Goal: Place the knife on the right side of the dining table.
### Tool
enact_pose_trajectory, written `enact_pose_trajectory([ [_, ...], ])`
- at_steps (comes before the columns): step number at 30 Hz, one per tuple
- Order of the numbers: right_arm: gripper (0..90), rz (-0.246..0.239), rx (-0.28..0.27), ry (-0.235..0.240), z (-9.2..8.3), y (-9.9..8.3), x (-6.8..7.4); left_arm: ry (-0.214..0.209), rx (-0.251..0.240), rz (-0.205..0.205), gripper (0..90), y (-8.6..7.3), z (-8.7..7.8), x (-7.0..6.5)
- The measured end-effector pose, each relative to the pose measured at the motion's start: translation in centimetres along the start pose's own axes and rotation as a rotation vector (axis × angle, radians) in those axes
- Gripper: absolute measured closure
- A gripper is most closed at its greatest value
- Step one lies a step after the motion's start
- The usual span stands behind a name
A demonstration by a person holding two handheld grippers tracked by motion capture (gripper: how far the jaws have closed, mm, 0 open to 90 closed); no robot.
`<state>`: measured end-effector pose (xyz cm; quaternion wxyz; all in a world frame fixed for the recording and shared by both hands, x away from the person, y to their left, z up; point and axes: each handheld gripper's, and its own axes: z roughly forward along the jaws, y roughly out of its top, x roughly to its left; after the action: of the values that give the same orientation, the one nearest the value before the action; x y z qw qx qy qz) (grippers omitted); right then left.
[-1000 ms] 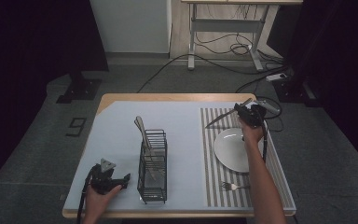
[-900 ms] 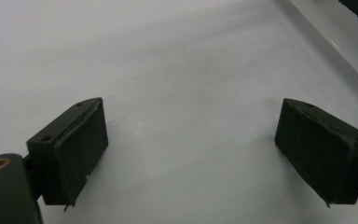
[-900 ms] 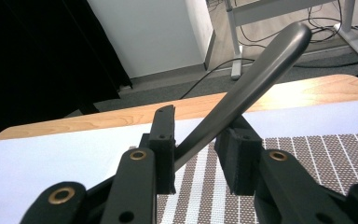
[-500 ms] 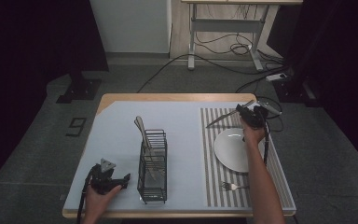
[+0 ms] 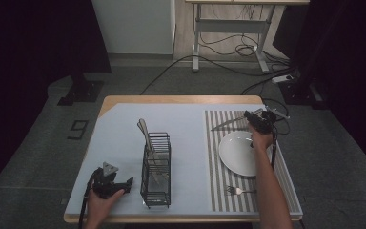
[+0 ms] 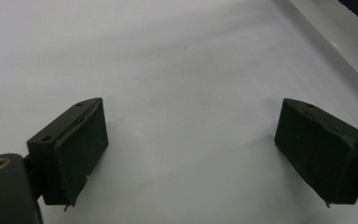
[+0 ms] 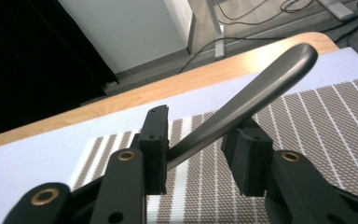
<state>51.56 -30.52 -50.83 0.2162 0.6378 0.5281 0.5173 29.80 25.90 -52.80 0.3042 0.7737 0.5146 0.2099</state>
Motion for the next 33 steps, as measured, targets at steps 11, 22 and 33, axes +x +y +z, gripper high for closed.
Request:
enact_pose_trajectory([
  [11, 57.7, 0.008, 0.027, -0.034, 0.1, -0.2, -0.5, 0.000, 0.000, 0.000, 9.1, 0.0, 0.0, 0.0],
  [22, 55.5, 0.028, 0.050, -0.058, 0.3, -0.5, -0.9, 0.000, 0.000, 0.000, 9.1, 0.0, 0.0, 0.0],
  [33, 53.4, 0.066, 0.085, -0.073, 0.4, -0.7, -1.5, 0.000, 0.000, 0.000, 9.1, 0.0, 0.0, 0.0],
])
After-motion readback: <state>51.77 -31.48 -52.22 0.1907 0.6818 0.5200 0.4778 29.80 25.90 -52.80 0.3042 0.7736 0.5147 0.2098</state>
